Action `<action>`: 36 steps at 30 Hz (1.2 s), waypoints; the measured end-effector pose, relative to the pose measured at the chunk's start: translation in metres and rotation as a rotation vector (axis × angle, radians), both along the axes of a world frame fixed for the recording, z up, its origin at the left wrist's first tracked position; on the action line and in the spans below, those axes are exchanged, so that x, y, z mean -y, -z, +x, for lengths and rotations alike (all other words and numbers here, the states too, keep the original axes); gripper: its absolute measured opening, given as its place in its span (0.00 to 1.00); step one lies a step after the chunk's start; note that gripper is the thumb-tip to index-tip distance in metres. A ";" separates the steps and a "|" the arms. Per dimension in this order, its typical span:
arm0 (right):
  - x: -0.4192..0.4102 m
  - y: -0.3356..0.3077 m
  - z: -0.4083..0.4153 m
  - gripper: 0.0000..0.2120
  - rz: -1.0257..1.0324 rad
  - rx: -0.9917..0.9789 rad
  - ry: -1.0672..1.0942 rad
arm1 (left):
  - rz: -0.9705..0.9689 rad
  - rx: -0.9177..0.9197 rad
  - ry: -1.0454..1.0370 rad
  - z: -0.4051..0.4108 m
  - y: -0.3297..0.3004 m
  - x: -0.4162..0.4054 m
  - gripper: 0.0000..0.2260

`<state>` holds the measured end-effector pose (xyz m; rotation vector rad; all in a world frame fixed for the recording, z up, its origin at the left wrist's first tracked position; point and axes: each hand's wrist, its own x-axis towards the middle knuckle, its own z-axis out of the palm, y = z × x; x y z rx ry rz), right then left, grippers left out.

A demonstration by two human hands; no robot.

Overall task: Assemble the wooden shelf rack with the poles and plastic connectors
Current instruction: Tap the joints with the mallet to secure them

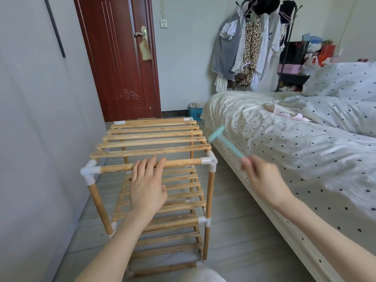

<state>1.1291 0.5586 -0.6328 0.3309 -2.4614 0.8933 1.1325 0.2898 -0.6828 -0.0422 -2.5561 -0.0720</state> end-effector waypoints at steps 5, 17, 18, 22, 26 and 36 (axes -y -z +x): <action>0.006 0.000 0.002 0.11 0.099 -0.012 0.092 | 0.005 0.004 -0.007 0.000 0.000 -0.002 0.32; -0.003 0.002 -0.001 0.12 0.230 0.087 0.102 | -0.004 0.006 -0.010 -0.001 0.002 -0.001 0.32; -0.006 -0.005 -0.002 0.13 0.108 -0.003 0.120 | -0.003 0.004 -0.010 -0.001 0.003 -0.001 0.32; 0.000 -0.008 0.002 0.11 0.013 -0.006 0.132 | -0.013 0.015 -0.018 -0.001 0.003 -0.001 0.32; -0.010 -0.008 -0.010 0.12 0.072 0.127 0.082 | -0.002 0.011 -0.016 -0.002 0.003 -0.001 0.32; -0.015 -0.015 -0.007 0.15 -0.178 -0.150 0.158 | -0.006 -0.001 -0.004 -0.003 0.005 0.000 0.32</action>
